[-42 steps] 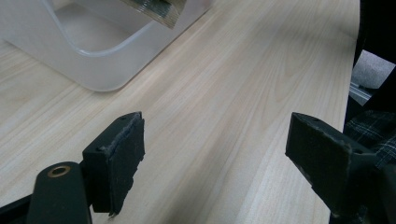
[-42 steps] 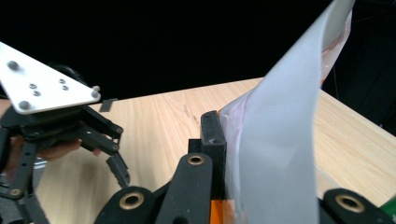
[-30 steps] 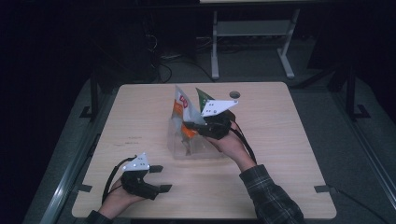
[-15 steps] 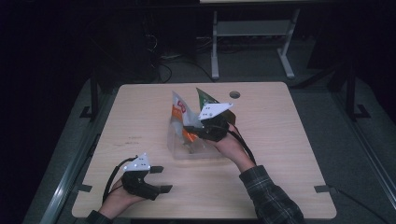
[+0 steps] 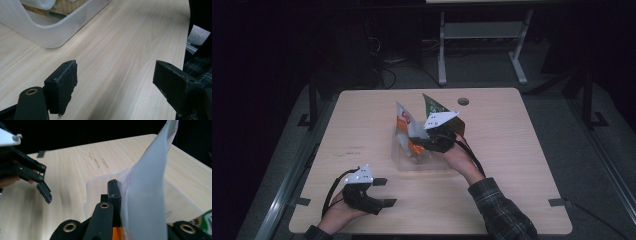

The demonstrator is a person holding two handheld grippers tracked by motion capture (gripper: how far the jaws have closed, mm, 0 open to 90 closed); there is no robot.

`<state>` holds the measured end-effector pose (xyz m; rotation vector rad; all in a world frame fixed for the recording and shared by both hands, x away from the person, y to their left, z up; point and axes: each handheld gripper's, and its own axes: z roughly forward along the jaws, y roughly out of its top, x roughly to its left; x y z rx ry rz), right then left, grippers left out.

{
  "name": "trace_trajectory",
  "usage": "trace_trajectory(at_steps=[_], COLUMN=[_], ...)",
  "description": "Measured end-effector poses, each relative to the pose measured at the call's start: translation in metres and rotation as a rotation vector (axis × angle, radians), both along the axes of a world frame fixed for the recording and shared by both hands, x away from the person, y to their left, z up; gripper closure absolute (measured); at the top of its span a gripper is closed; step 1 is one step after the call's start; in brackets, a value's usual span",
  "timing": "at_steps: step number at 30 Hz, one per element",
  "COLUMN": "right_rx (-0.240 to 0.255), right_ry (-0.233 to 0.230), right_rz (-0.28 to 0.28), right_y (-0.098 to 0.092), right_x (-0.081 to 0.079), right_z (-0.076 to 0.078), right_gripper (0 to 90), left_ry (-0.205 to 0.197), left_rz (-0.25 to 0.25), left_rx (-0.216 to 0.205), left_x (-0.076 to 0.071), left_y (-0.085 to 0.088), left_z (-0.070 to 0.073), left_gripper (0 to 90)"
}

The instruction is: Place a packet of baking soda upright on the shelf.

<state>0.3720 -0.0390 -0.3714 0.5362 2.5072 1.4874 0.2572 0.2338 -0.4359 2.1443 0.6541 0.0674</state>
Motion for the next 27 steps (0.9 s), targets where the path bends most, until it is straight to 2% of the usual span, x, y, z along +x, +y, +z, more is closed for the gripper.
trace_trajectory(at_steps=[8,10,13,17,19,24,27], right_rx=[0.012,0.02,0.005,0.003,0.007,-0.002,-0.009], right_ry=[-0.004,0.004,0.001,0.004,0.01,0.001,0.006], right_rz=[-0.011,-0.019,-0.027,-0.067,-0.09,-0.127,-0.14], right_y=[-0.0003,0.0003,0.0004,0.0013,0.0022,0.0021,0.0008], right_x=[0.0005,-0.0003,-0.0005,-0.0014,-0.002,-0.0031,-0.0041], right_z=[-0.0001,0.0001,-0.0003,-0.0007,-0.0011,-0.0018,-0.0024], right_gripper=[85.5,81.3,75.2,54.2,49.1,40.0,37.8], left_ry=[-0.002,-0.003,-0.004,-0.004,-0.005,-0.005,-0.006], left_rz=[-0.001,0.0,-0.001,-0.004,-0.002,-0.005,-0.005], left_rx=[0.004,0.004,0.005,0.007,0.005,0.004,0.004], left_x=[0.0001,0.0001,0.0003,0.0003,0.0004,0.0009,0.0017], left_y=[-0.0001,0.0,0.0,-0.0001,-0.0005,-0.0011,-0.0023], left_z=[-0.0002,-0.0002,-0.0003,-0.0003,-0.0006,-0.0008,-0.0008], left_gripper=[19.0,19.0,19.0,19.0,19.0,19.0,19.0])
